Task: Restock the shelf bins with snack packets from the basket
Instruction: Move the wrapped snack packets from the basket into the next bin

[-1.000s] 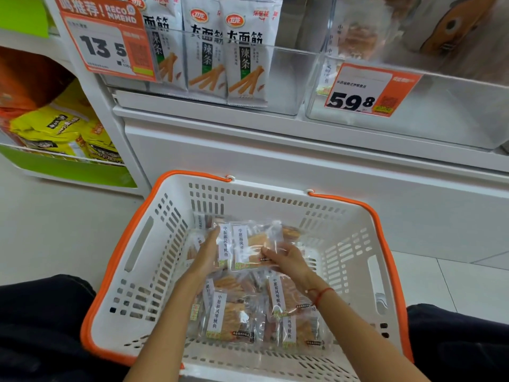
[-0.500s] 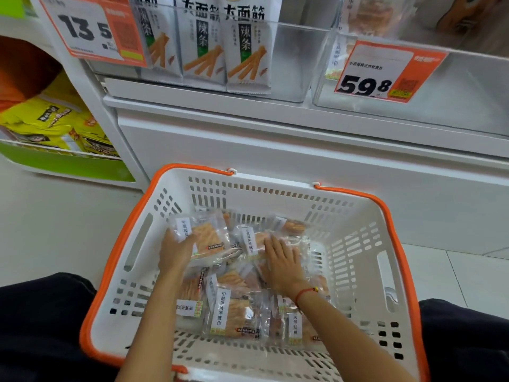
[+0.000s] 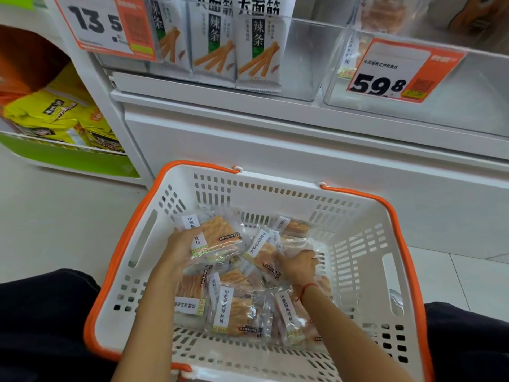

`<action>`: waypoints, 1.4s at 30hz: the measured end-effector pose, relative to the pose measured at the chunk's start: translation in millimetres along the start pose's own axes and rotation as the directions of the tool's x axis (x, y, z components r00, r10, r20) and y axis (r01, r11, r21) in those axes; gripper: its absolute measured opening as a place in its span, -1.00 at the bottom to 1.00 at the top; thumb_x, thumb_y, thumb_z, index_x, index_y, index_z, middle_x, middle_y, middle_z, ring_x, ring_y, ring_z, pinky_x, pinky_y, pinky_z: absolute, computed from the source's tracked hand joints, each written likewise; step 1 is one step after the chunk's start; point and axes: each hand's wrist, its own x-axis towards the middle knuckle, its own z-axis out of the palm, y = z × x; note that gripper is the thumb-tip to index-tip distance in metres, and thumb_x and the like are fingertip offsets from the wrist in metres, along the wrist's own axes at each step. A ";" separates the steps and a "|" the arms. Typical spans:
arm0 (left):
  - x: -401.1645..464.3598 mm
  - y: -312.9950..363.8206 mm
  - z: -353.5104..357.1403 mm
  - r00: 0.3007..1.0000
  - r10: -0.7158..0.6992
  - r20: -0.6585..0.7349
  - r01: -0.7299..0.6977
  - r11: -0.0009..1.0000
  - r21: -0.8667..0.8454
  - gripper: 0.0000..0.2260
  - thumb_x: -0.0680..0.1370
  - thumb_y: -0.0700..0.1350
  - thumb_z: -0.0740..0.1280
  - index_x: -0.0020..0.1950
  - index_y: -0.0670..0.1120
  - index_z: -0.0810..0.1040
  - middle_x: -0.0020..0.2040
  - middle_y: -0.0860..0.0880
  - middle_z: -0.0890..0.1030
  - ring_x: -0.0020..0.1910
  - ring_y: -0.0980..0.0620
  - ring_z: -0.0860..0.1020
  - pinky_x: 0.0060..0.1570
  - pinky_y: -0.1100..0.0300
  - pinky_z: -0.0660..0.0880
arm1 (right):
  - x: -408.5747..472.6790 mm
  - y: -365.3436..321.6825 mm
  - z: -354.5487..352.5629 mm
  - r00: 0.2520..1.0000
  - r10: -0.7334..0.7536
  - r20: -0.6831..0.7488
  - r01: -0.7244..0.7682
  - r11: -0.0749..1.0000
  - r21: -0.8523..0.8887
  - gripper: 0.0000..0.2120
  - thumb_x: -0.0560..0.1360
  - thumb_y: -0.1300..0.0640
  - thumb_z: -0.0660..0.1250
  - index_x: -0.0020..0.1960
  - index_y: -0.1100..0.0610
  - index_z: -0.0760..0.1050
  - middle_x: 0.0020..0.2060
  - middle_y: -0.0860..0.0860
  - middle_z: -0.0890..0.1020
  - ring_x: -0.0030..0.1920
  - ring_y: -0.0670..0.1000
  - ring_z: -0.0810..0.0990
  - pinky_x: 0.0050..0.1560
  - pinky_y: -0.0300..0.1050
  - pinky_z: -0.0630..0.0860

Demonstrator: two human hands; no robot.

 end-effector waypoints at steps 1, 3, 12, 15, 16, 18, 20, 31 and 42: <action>-1.2 -0.3 0.1 1.000 -0.003 -0.002 0.003 1.000 0.021 -0.70 0.51 -0.11 0.36 0.23 -0.12 0.50 0.09 -0.13 0.63 0.12 -0.12 0.58 0.17 -0.13 0.49 | 3.4 0.9 1.8 0.999 -0.027 0.027 0.026 0.998 0.065 -0.60 0.34 -0.05 0.42 0.01 0.22 0.50 -0.05 0.17 0.57 -0.11 0.13 0.57 0.00 0.05 0.59; -2.9 -1.5 0.2 1.000 -0.014 0.004 0.014 0.999 0.031 -0.66 0.50 -0.11 0.36 0.26 -0.14 0.50 0.10 -0.15 0.63 0.13 -0.15 0.57 0.14 -0.13 0.51 | 2.3 -0.9 0.4 0.994 -0.092 0.058 0.078 0.976 0.204 -0.78 0.46 0.07 0.34 -0.30 0.16 0.48 -0.39 0.06 0.52 -0.38 0.02 0.45 -0.32 -0.12 0.52; -25.2 7.6 9.4 0.979 0.199 -0.047 -0.187 0.963 0.193 -0.68 0.58 -0.16 0.28 0.33 -0.16 0.41 0.11 -0.14 0.54 0.00 -0.05 0.49 -0.06 0.12 0.45 | -5.7 -32.2 -66.2 0.842 -0.483 0.241 0.284 0.776 0.564 -0.85 0.60 0.12 0.21 -0.01 0.19 0.48 -0.17 0.09 0.59 -0.18 0.05 0.56 -0.21 -0.28 0.54; -31.1 6.8 18.4 0.977 0.213 0.015 -0.209 0.945 0.250 -0.63 0.57 -0.13 0.31 0.36 -0.14 0.38 0.18 -0.09 0.52 0.08 -0.05 0.50 0.05 0.11 0.44 | -11.0 -50.5 -82.6 0.800 -0.501 0.331 0.222 0.759 0.613 -0.86 0.57 0.10 0.26 -0.14 0.11 0.43 -0.22 0.14 0.59 -0.20 0.08 0.59 -0.22 -0.22 0.56; -35.2 6.7 24.6 0.980 0.195 0.044 -0.199 0.946 0.257 -0.65 0.57 -0.11 0.30 0.34 -0.12 0.38 0.19 -0.08 0.52 0.09 -0.06 0.51 0.09 0.08 0.44 | -14.8 -56.0 -83.2 0.786 -0.507 0.353 0.226 0.768 0.599 -0.85 0.58 0.11 0.26 -0.15 0.11 0.43 -0.25 0.10 0.61 -0.24 0.01 0.61 -0.24 -0.22 0.56; -42.5 5.2 38.5 0.986 0.132 0.099 -0.152 0.958 0.243 -0.76 0.60 -0.15 0.23 0.27 -0.13 0.41 0.14 -0.14 0.55 0.01 -0.09 0.54 0.01 0.04 0.49 | -24.4 -66.0 -78.4 0.784 -0.515 0.347 0.281 0.793 0.540 -0.84 0.57 0.15 0.28 -0.19 0.12 0.45 -0.33 0.01 0.59 -0.37 -0.10 0.59 -0.33 -0.28 0.51; -47.5 4.3 48.6 0.988 0.053 0.144 -0.080 0.978 0.193 -0.77 0.63 -0.17 0.16 0.21 -0.23 0.48 0.08 -0.25 0.57 -0.05 -0.15 0.57 0.02 -0.06 0.51 | -28.8 -68.9 -65.5 0.825 -0.516 0.232 0.394 0.818 0.419 -0.86 0.55 0.17 0.31 -0.19 0.11 0.50 -0.36 -0.02 0.58 -0.41 -0.12 0.58 -0.37 -0.29 0.51; -55.3 -2.9 71.6 0.956 0.080 0.283 -0.103 0.992 0.068 -0.38 0.40 0.39 0.24 0.38 0.11 0.42 0.38 0.01 0.40 0.37 -0.06 0.36 0.34 -0.19 0.29 | -26.7 -60.2 -16.6 0.901 -0.431 -0.052 0.426 0.857 0.290 -0.86 0.50 -0.04 0.35 -0.20 -0.03 0.53 -0.15 0.06 0.56 -0.10 0.07 0.56 -0.07 -0.04 0.50; -78.3 20.3 87.1 0.869 0.245 0.430 -0.333 0.932 0.143 -0.31 0.48 0.19 0.29 0.53 0.04 0.12 0.52 0.05 0.11 0.50 -0.02 0.11 0.42 -0.10 0.10 | -16.6 -74.1 -74.5 0.798 -0.250 0.548 0.087 0.948 0.306 -0.42 0.45 -0.33 0.24 0.24 0.09 0.46 0.05 0.00 0.54 0.10 0.04 0.47 0.36 0.14 0.31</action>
